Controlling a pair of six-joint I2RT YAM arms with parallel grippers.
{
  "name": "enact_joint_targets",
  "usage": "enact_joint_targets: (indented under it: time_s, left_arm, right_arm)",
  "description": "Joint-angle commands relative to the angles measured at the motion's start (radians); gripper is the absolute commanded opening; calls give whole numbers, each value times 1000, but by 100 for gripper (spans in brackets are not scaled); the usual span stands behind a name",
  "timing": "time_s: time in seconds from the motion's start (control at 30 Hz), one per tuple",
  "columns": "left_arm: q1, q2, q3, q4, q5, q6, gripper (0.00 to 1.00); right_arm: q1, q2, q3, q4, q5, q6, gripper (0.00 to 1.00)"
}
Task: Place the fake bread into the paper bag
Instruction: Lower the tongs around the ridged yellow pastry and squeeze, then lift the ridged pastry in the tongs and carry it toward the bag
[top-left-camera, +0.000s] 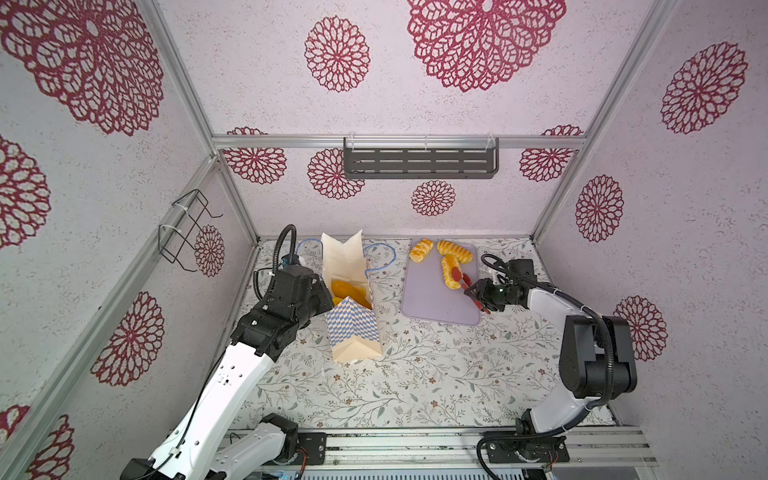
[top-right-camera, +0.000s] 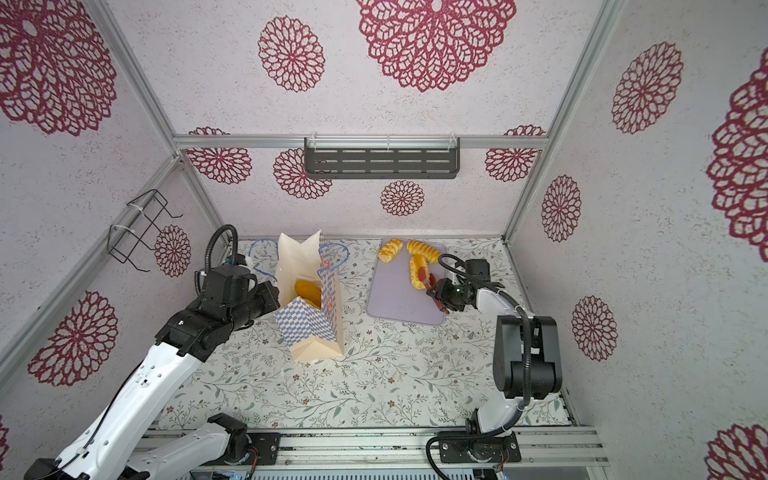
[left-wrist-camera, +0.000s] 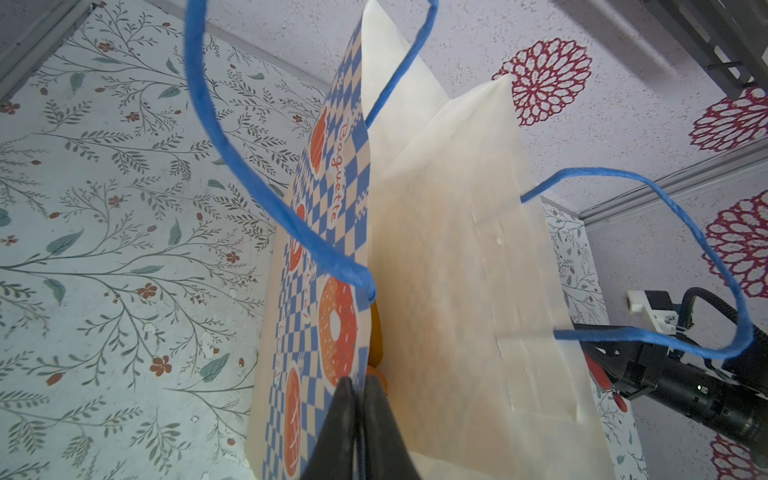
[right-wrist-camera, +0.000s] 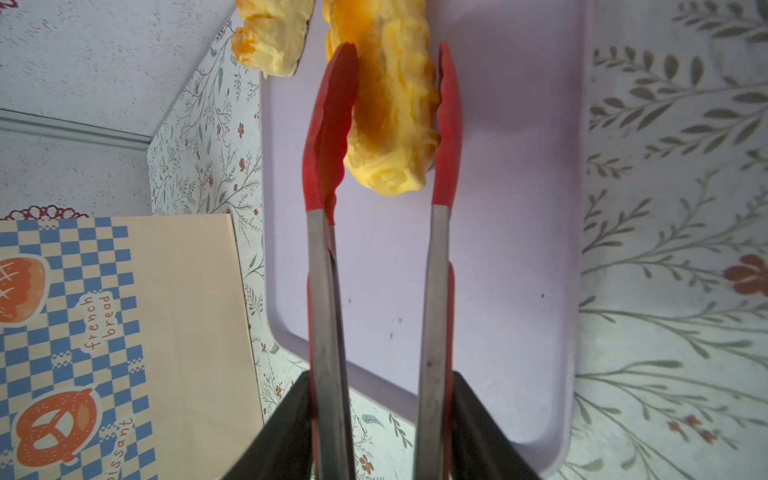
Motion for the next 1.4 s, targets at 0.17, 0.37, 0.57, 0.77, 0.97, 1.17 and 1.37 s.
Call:
enact_joint_targets:
  time_s: [0.17, 0.37, 0.57, 0.77, 0.97, 1.17, 1.37]
  left_arm:
    - [7, -5, 31, -7, -15, -1, 10]
    - [7, -2, 31, 3, -12, -3, 10]
    - [6, -3, 26, 12, -7, -7, 10]
    - [7, -4, 24, 17, -3, -10, 10]
    - [6, -6, 19, 28, 0, -17, 9]
    - [6, -11, 17, 33, 9, -23, 9]
    - [7, -12, 16, 34, 10, -26, 9]
  right_arm:
    - [-7, -63, 12, 49, -41, 45, 38]
    - [-5, -146, 20, 39, -55, 73, 31]
    - [2, -237, 44, -2, -67, 90, 29]
    - [55, -342, 132, -69, -79, 95, 29]
    - [188, -435, 273, -114, -38, 79, 29]
    - [352, -483, 367, -108, 10, 67, 29]
    - [523, -484, 405, -99, 94, 68, 29]
